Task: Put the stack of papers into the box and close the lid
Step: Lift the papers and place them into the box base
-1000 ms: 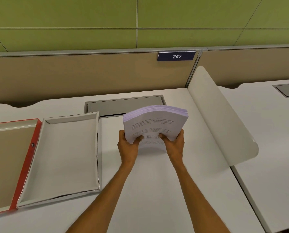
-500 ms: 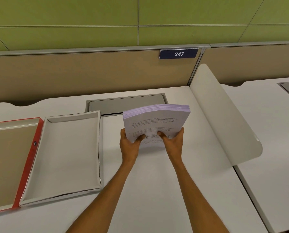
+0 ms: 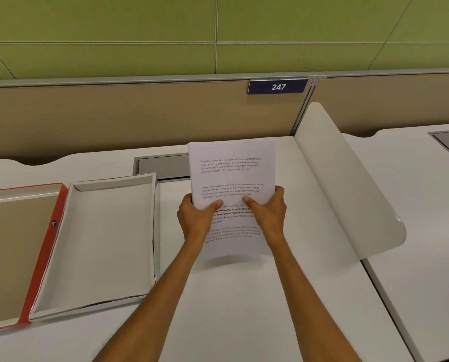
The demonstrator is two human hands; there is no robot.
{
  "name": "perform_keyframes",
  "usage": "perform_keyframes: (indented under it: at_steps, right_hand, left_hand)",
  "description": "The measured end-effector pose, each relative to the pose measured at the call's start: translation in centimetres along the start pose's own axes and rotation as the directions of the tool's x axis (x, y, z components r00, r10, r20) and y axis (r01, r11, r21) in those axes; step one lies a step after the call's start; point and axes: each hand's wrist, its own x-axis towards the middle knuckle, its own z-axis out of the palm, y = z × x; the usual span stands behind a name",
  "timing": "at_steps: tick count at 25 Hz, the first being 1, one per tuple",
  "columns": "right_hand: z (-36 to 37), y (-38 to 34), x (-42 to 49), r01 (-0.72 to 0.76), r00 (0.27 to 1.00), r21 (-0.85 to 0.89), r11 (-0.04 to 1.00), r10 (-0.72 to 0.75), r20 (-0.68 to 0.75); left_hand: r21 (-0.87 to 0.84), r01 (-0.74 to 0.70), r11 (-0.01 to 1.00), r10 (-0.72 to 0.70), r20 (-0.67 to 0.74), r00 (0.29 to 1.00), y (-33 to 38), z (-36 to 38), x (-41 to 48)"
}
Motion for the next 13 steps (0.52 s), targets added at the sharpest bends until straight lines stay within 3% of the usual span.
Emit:
perform_keyframes:
  at_steps: [4,13]
  right_hand:
    - [-0.4,-0.6,0.7,-0.076,0.992,-0.161,0.984,0.091,0.086]
    - [2.0,-1.3,-1.2,-0.107,0.978,-0.196,0.975,0.138,0.153]
  left_hand:
    - [0.141,0.088,0.986,-0.094,0.036,0.995,0.7,-0.7,0.9]
    - [0.189,0.137,0.972,-0.154,0.079,0.985,-0.1,-3.8,2.0]
